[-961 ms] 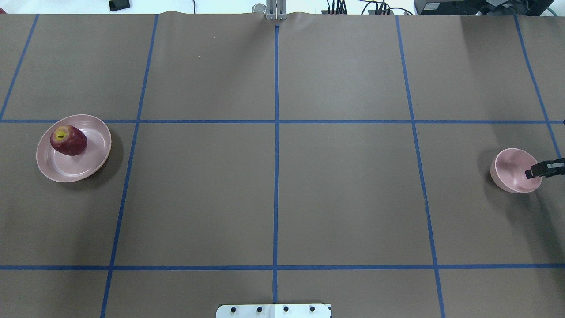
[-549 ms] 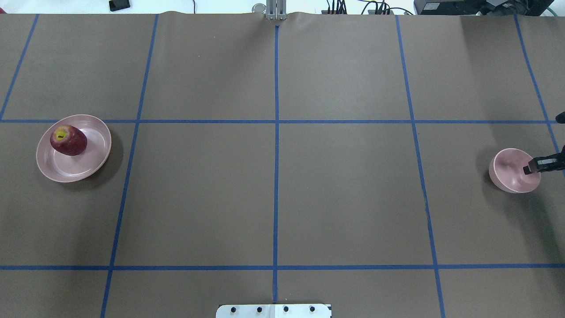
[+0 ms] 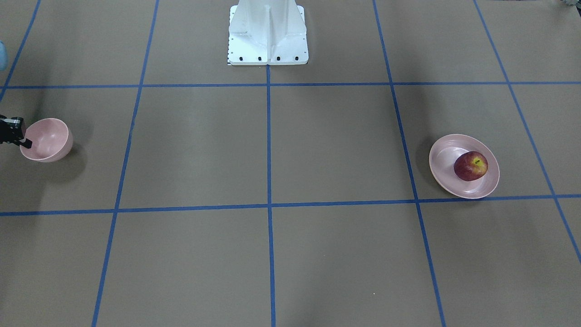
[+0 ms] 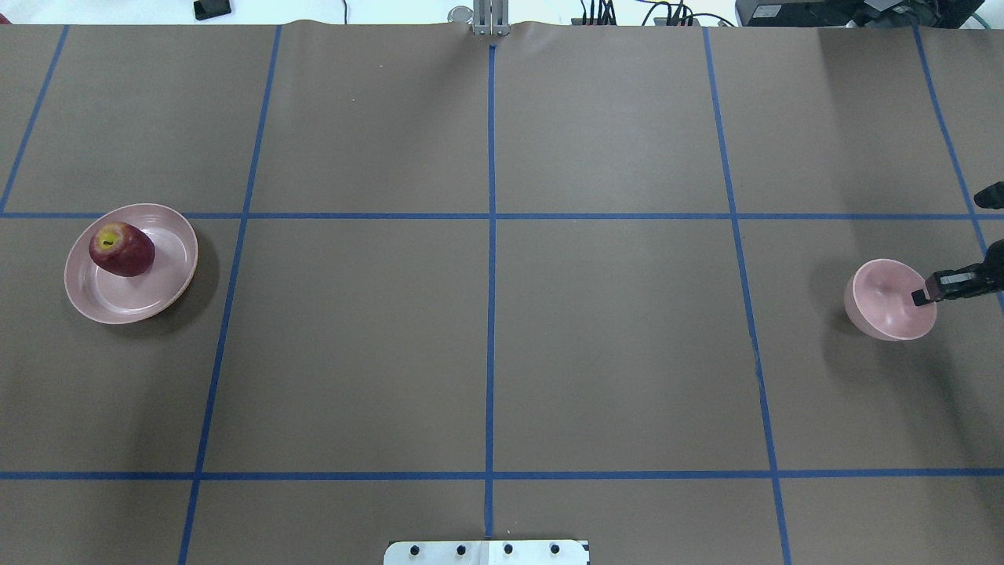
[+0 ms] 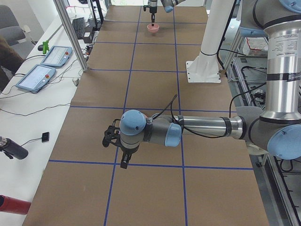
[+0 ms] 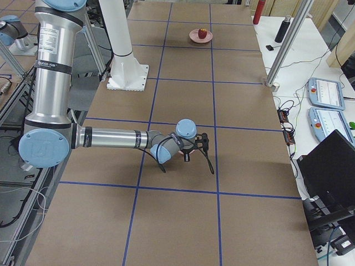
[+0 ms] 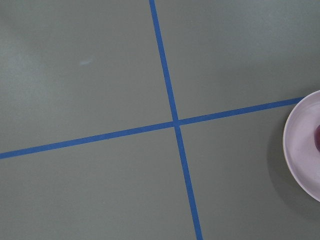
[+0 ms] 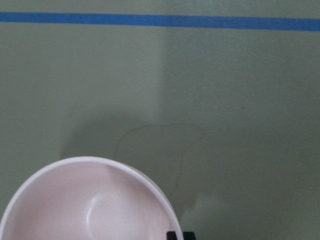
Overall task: Move apple from plate to bowl
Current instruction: 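Lower the right gripper onto the rim of the small pink bowl and grasp it, then slide the pink bowl with the right gripper toward the table center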
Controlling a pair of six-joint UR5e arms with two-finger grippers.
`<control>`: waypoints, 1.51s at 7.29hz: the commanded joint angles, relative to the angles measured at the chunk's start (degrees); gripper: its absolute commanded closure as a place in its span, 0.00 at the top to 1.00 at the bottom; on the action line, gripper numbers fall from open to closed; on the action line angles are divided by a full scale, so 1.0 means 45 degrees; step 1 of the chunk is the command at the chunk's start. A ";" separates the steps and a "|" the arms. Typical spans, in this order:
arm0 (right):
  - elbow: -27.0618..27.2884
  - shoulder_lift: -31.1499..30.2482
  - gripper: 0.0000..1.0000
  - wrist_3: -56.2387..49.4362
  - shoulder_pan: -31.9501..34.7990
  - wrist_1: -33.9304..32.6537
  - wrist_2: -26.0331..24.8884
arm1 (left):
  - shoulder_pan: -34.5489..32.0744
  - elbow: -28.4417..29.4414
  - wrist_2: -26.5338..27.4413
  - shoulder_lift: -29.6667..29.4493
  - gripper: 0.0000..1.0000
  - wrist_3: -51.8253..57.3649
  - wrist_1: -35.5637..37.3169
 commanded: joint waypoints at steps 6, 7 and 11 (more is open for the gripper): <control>0.1304 0.7462 0.00 0.7162 -0.5136 -0.5908 -0.4115 | 0.0020 0.0019 0.0000 0.0000 1.00 -0.0059 0.0000; 0.1268 0.8111 0.00 0.7864 -0.5839 -0.6196 -0.4779 | 0.0020 0.0038 0.0000 -0.0019 1.00 -0.0078 0.0000; 0.0821 0.9657 0.00 0.8574 -0.7524 -0.7467 -0.6814 | 0.0020 0.0039 0.0000 -0.0020 1.00 -0.0078 0.0000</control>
